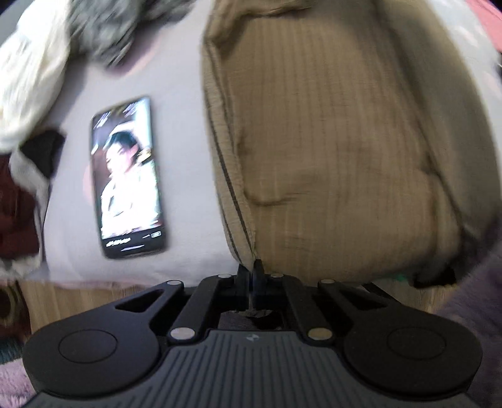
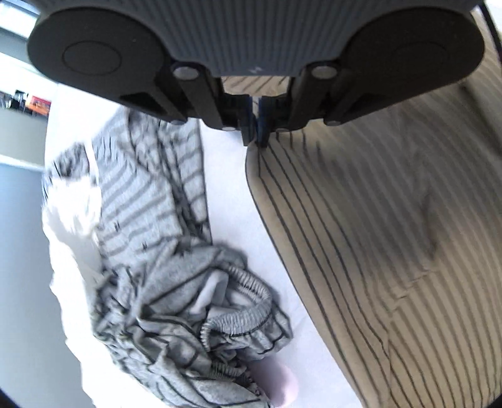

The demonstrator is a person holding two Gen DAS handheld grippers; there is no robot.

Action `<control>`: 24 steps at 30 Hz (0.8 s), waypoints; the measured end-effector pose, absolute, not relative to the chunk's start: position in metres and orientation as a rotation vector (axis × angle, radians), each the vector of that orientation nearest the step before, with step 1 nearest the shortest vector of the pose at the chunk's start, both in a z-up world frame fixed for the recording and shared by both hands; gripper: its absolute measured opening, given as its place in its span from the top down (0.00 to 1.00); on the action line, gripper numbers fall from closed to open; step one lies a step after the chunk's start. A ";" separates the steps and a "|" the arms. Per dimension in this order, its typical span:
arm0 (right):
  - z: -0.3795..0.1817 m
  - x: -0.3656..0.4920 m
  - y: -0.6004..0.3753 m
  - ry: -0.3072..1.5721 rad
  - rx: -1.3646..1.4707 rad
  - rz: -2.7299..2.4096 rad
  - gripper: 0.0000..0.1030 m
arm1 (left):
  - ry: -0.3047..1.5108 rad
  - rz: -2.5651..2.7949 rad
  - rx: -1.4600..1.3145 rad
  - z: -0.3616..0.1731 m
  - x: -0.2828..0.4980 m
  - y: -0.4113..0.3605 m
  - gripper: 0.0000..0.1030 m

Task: Fold clothes
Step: 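Grasp the shirt strip end with the left gripper while the right gripper grasps its side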

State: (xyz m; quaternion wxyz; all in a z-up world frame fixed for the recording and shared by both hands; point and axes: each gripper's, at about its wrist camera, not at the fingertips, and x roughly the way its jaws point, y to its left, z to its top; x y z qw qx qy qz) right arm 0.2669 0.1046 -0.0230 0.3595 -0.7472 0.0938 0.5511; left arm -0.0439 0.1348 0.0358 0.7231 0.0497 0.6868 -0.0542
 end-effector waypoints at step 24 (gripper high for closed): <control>-0.027 0.255 -0.077 0.477 -1.707 1.132 0.45 | 1.495 -0.498 0.191 0.006 -0.029 -0.038 1.00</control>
